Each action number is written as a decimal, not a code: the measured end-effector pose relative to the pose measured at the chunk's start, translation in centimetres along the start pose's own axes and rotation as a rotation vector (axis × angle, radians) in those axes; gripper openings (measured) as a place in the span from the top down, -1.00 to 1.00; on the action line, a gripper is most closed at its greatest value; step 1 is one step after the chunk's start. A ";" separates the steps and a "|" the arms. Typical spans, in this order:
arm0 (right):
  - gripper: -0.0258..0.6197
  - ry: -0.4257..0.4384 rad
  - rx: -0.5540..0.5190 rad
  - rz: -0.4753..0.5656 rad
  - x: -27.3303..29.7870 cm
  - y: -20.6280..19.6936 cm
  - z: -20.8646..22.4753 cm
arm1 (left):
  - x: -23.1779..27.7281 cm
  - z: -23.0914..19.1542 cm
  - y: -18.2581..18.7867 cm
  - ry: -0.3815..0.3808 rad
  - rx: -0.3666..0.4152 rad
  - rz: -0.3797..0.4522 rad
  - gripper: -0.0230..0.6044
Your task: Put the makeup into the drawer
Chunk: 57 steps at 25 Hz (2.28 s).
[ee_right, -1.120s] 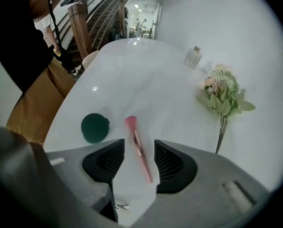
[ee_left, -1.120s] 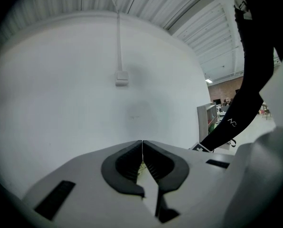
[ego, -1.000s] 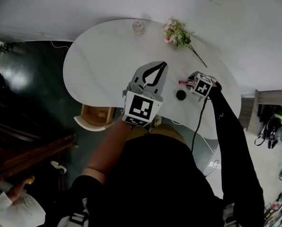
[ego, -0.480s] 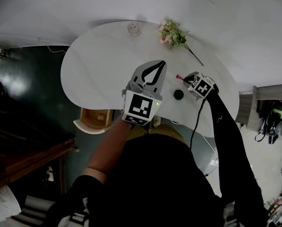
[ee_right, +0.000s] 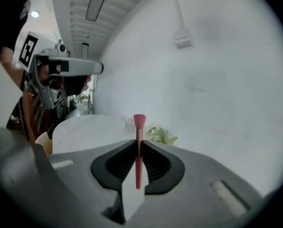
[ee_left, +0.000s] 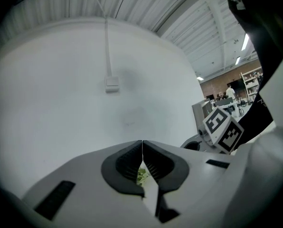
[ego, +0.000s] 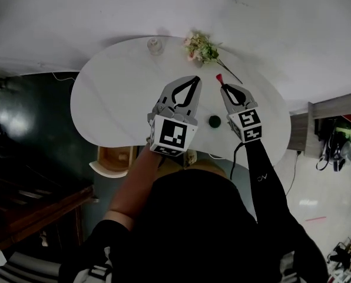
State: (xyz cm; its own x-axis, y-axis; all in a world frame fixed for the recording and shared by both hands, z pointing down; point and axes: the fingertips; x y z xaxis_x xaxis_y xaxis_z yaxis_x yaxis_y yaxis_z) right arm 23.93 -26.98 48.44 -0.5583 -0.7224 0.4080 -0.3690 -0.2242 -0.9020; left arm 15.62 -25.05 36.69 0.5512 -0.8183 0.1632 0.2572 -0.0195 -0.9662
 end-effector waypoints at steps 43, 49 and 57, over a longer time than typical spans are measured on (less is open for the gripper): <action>0.77 0.412 0.007 0.487 6.5 20.8 -32.0 | -33.0 -20.6 -5.8 0.672 -0.062 0.018 0.90; 0.77 0.569 -0.020 0.502 7.1 22.5 -40.8 | -41.3 -22.4 -8.3 0.815 -0.110 -0.013 0.90; 0.77 0.739 -0.062 0.430 9.5 20.0 -48.8 | -45.9 -23.0 -9.6 0.815 -0.029 -0.069 0.90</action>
State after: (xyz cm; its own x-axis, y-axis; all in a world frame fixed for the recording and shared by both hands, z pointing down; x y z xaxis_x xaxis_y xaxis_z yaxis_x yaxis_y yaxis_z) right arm -25.01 -6.42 41.12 -0.9921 -0.1196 0.0388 -0.0419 0.0230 -0.9989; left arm -30.41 -0.51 33.87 -0.2177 -0.9753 0.0370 0.2428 -0.0908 -0.9658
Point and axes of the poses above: the fingertips, and each gripper's own axes: x forward along the fingers, z to its right, y out of its top, and after that the axes turned 4 degrees about -x, right-handed
